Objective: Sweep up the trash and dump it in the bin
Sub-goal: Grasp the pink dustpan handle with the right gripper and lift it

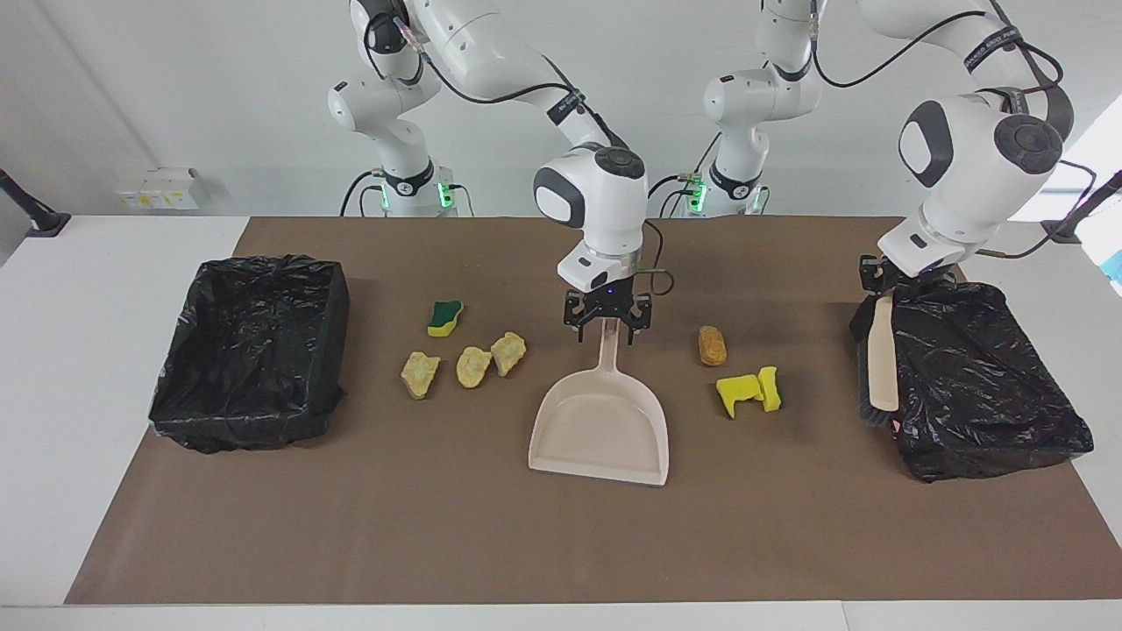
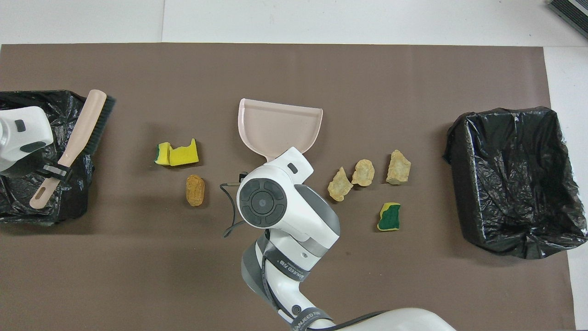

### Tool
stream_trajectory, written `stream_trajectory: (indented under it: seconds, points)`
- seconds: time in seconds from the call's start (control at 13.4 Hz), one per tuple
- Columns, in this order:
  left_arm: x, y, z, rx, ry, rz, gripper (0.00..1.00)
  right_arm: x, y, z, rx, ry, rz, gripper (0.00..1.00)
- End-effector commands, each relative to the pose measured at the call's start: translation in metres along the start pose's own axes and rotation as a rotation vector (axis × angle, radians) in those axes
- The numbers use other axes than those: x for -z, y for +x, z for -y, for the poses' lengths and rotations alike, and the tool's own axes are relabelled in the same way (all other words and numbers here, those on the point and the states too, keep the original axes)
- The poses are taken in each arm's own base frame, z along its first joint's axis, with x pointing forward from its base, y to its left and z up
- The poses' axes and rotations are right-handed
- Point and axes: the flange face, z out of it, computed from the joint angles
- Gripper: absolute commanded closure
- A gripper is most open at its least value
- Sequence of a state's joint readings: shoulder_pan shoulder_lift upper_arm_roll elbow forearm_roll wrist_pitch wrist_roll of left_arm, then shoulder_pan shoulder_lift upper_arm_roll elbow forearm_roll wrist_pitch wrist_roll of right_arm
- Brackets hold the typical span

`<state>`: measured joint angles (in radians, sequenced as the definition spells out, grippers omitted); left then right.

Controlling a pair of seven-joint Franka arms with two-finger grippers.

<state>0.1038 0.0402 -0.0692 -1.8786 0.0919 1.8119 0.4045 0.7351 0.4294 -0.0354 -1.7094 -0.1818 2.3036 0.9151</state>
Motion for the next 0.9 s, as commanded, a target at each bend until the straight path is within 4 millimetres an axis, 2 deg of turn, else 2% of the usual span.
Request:
stream_trajectory:
  seconds: [0.0, 0.07, 0.15, 0.3, 0.45, 0.6, 0.67, 0.82]
  points:
    - [0.002, -0.001, 0.004, -0.011, 0.018, -0.006, 1.00, 0.002, 0.002, 0.000, 0.004, -0.012, -0.015, 0.33]
    - [0.002, -0.001, 0.004, -0.011, 0.018, -0.006, 1.00, 0.001, -0.001, 0.003, 0.015, -0.013, -0.013, 0.46]
    - [0.003, -0.002, 0.004, -0.011, 0.018, -0.005, 1.00, 0.001, -0.004, 0.003, 0.024, -0.020, -0.007, 0.47]
    - [0.003, -0.002, 0.004, -0.011, 0.017, -0.003, 1.00, 0.000, -0.010, 0.004, 0.041, -0.030, 0.003, 0.46]
    - [0.002, -0.002, 0.004, -0.011, 0.015, 0.001, 1.00, -0.001, -0.011, 0.005, 0.051, -0.030, 0.007, 0.36]
    - [0.002, -0.002, 0.004, -0.011, 0.015, 0.001, 1.00, -0.002, -0.012, 0.003, 0.069, -0.032, 0.012, 0.39]
    - [0.001, -0.002, 0.004, -0.011, 0.015, 0.002, 1.00, -0.004, -0.013, 0.002, 0.070, -0.036, 0.015, 0.46]
    - [0.002, -0.002, 0.004, -0.011, 0.017, -0.002, 1.00, -0.002, -0.013, 0.003, 0.089, -0.030, 0.014, 0.73]
